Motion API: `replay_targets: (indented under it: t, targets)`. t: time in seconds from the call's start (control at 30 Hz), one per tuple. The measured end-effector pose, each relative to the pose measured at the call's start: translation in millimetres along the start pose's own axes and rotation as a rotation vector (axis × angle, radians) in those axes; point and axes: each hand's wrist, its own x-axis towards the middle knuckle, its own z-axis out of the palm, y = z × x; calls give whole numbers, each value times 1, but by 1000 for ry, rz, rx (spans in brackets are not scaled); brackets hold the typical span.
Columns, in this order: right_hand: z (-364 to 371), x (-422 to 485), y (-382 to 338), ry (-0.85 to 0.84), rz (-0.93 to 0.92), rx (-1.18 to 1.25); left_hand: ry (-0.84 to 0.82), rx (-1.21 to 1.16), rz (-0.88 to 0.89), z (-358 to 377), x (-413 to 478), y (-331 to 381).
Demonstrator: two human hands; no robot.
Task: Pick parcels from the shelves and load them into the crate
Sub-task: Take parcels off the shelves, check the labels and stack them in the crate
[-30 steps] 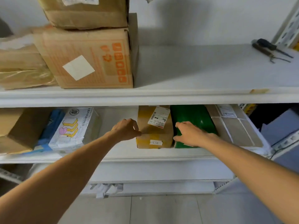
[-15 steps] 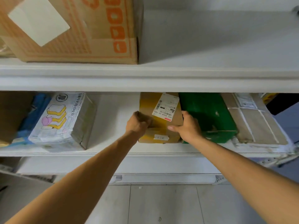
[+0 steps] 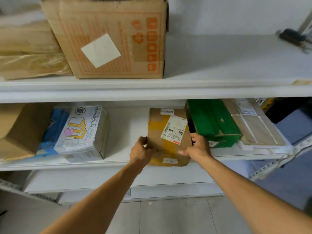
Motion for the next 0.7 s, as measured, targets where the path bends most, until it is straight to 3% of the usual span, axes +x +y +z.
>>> replay_targets:
  t: [0.1,0.33,0.7]
  targets:
    - [-3,-4,-1,-21,-2,-55,-60,74,-5,-16,1,0]
    - [-7,20,-1,-157,25,-47,-209,-23,-137,-24,31,20]
    - [-1,52,14,-354,79,145,-423,-225,-214,-22,65,13]
